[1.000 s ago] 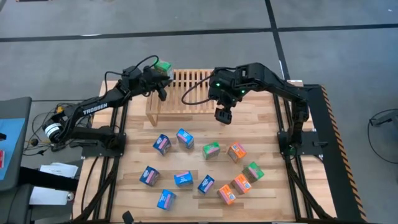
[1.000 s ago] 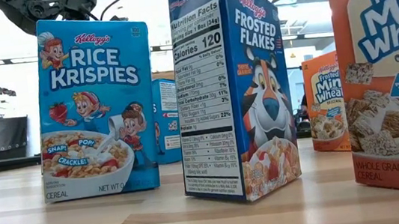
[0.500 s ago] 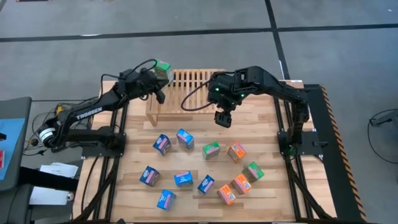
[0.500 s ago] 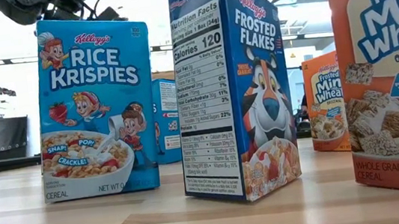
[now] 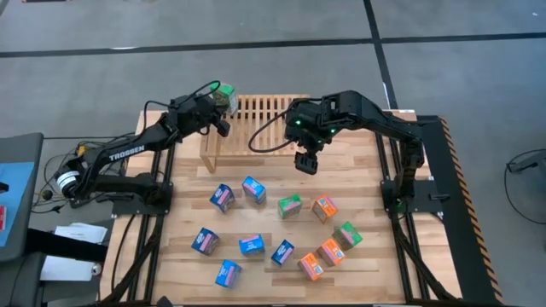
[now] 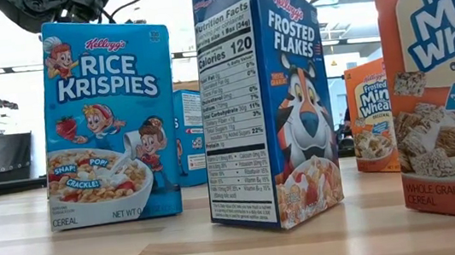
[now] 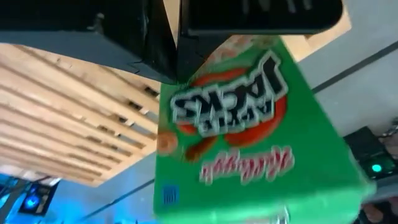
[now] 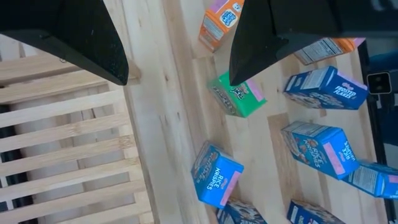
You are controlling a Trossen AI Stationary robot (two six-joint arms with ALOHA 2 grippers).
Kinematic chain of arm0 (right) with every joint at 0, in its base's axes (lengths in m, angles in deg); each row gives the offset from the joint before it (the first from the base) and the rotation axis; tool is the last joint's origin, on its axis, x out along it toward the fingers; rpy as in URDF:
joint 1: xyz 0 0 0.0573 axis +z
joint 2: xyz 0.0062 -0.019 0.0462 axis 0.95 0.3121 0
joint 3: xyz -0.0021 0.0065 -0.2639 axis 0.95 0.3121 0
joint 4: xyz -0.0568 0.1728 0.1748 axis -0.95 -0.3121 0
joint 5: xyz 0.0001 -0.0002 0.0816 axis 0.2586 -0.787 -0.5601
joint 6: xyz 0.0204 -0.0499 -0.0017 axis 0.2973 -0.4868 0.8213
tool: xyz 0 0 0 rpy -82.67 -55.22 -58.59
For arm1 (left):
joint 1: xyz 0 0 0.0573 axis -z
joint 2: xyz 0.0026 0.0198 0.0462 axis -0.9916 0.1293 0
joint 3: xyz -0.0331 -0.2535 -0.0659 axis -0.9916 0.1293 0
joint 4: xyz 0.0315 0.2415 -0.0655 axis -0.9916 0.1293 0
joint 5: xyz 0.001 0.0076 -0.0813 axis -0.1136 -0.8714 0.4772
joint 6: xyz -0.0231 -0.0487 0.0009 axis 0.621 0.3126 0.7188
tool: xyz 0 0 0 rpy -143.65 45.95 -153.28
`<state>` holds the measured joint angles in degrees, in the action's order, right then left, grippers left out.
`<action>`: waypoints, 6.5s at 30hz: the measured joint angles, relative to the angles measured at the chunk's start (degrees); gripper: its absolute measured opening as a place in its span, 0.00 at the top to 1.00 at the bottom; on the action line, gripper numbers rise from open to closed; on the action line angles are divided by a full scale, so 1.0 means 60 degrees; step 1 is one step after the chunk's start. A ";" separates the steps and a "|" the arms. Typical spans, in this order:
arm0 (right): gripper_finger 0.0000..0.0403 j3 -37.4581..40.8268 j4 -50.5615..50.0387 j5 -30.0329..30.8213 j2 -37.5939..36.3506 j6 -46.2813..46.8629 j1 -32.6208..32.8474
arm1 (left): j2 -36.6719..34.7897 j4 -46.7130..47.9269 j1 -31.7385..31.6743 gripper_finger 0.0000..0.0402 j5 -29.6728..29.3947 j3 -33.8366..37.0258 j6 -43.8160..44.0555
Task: Stack cereal on shelf
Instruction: Put the top right green cereal box on the shelf, then put the top green cereal box on the shelf aligned with the other green cereal box
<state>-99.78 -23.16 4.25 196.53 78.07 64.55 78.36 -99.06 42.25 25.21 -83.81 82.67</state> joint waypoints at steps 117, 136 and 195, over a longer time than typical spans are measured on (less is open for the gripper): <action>0.11 0.9393 0.8286 0.0244 -0.1413 -0.2719 0.2494 | -0.4215 0.1968 0.1344 0.39 0.1129 0.0000 0.0746; 0.31 0.9395 0.8157 -0.0204 -0.1217 -0.2203 0.2174 | -0.4215 0.2636 0.1344 0.39 0.1038 0.0002 0.0681; 0.63 0.7477 0.6857 0.0322 -0.3421 -0.2494 0.0684 | -0.1387 -0.0285 0.3854 0.39 0.2963 0.0003 0.1786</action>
<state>-54.92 17.98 6.19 176.00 63.10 68.66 70.04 -100.77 65.38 42.99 -83.80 93.38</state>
